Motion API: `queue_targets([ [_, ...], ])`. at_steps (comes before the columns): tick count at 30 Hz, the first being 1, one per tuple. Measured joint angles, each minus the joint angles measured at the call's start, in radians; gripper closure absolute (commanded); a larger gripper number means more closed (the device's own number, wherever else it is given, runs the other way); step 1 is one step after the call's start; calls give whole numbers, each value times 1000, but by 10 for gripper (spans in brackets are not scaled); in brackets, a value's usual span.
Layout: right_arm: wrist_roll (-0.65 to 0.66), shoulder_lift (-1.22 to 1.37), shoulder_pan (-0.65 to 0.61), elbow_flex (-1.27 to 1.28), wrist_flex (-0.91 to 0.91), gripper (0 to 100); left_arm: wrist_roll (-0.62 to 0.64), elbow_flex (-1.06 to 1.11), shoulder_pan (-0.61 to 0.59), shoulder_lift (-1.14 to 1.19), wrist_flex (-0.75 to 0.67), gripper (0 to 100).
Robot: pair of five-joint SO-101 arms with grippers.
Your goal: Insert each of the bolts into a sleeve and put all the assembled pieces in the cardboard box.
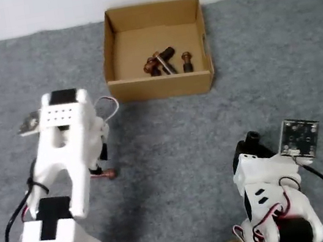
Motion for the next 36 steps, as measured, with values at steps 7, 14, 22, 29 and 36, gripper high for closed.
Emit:
queue_targets([
  [7,0,0,17,0,0,991,-196,0,5,0,2,852],
  [14,0,0,54,0,0,991,-1000,-2,-120,0,2,855],
  [22,0,0,55,0,0,991,-2013,-54,-210,-2,2,854],
  [29,0,0,55,0,0,991,-2498,-61,-129,-2,0,852],
  [36,0,0,55,0,0,991,-2542,-61,-49,37,-38,852],
])
